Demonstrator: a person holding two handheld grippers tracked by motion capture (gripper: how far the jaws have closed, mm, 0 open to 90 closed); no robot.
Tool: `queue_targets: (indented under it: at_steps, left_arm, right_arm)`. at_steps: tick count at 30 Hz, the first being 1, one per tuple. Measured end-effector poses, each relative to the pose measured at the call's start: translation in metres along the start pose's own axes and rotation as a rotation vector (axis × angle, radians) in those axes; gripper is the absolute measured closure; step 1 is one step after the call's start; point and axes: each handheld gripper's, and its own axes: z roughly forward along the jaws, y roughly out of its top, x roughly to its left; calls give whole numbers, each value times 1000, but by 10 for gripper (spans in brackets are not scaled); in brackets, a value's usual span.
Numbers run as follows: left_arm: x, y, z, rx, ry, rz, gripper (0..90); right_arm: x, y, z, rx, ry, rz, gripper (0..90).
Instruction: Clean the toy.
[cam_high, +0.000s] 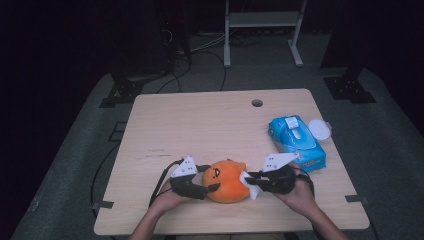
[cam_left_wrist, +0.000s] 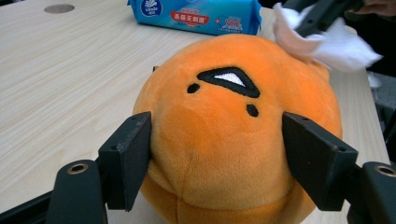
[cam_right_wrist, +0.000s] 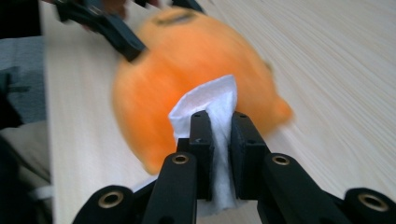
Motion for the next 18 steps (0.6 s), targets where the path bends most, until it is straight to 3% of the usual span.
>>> queue_targets:
  at_steps: [1,3,9,12,14,18]
  left_arm:
    - [1,0,0,0,-2,-8,269]
    - [1,1,1,-2,3,-19,268]
    - [-1,2,3,-6,28,-29,267]
    - [-2,4,2,-14,23,-33,238]
    - [-1,8,-3,-27,13,-33,147]
    - [-3,6,-2,-6,-13,-21,188]
  right_arm:
    - [-3,-3,-1,9,-15,8,797]
    - [-4,-5,-2,4,2,26,797]
    - [18,11,3,-18,41,-43,798]
    - [11,7,4,-26,49,-13,799]
    - [6,3,4,-14,29,-5,798]
    - [1,0,3,-16,30,29,799]
